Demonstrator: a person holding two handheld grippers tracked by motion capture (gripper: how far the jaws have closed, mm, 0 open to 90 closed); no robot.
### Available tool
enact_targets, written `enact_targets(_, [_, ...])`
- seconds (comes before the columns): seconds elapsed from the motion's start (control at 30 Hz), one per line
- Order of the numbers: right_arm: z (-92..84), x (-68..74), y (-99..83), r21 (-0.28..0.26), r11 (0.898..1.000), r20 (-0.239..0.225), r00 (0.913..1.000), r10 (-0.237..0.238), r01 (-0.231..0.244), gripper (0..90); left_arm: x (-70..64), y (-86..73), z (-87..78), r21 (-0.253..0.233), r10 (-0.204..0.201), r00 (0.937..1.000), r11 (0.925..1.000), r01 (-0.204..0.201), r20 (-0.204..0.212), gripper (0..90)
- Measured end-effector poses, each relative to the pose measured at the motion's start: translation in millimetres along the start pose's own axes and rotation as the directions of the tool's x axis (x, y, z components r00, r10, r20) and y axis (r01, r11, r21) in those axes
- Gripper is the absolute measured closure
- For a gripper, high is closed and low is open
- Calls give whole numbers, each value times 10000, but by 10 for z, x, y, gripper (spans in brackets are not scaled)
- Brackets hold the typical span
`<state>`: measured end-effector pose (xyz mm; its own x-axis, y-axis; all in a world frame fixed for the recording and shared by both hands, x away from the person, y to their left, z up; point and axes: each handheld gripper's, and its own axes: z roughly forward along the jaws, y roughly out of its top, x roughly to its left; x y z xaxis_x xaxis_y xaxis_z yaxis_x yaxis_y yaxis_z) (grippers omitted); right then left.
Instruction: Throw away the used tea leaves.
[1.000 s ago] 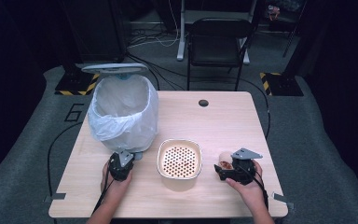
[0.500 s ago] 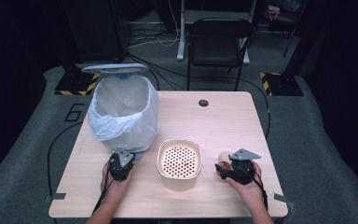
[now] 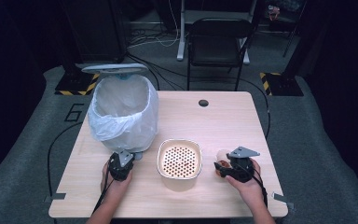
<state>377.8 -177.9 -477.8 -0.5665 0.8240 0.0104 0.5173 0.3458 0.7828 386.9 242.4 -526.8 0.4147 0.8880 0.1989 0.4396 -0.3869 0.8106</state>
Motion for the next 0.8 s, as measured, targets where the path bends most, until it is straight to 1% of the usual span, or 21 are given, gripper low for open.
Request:
enact_targets(0.03, [-9,-12,21,-25,9998,-20,9998,-195,195,345,-4,-2,3,-52,-10,10000,10000,10,-61,900])
enact_targets(0.07, [-22,-10,54,-13,9999,-43,9999,-157,157,345,0,0,0,-6,-5,10000,10000,5,4,900])
enact_targets(0.1, [-32,-19,84,-88,9996,-57,9996,-260,260,345,-2,-2,3,-43,-10,10000,10000,10,-47,900])
enact_targets(0.17, [-54,-35,150,-240,9993,-70,9995,-299,297,345,-2,-1,2,-33,-7,10000,10000,7,-44,900])
enact_targets(0.2, [-65,-48,190,-234,9990,-152,9991,-387,383,345,2,1,-2,26,-5,10000,10000,5,38,900])
enact_targets(0.27, [-78,-66,269,-290,9985,-134,9988,-466,462,346,5,2,-2,8,37,10000,10000,-37,10,900])
enact_targets(0.37, [-97,-93,393,-336,9976,-237,9979,-608,600,346,1,1,-2,30,-1,10000,10000,1,28,900])
enact_targets(0.4, [-102,-104,437,-347,9971,-323,9971,-688,677,346,2,1,-2,30,-8,10000,10000,8,34,900])
enact_targets(0.43, [-109,-105,478,-371,9976,-431,9972,-607,591,347,2,1,-2,30,-8,10000,10000,8,36,900])
enact_targets(0.53, [-119,-104,607,-476,9970,-647,9959,-637,607,347,2,1,-2,33,0,10000,10000,0,28,900])
enact_targets(0.57, [-119,-108,648,-507,9963,-731,9946,-730,694,347,2,1,-2,30,5,10000,10000,-5,25,900])
enact_targets(0.6, [-117,-104,681,-504,9963,-734,9947,-727,691,348,2,1,-2,29,0,10000,10000,0,30,900])
enact_targets(0.7, [-92,-93,811,-507,9949,-681,9936,-905,872,347,1,1,-2,29,5,10000,10000,-5,26,900])
enact_targets(0.8, [-45,-94,908,-539,9921,-668,9909,-1165,1130,347,0,1,-1,26,6,10000,10000,-6,24,900])
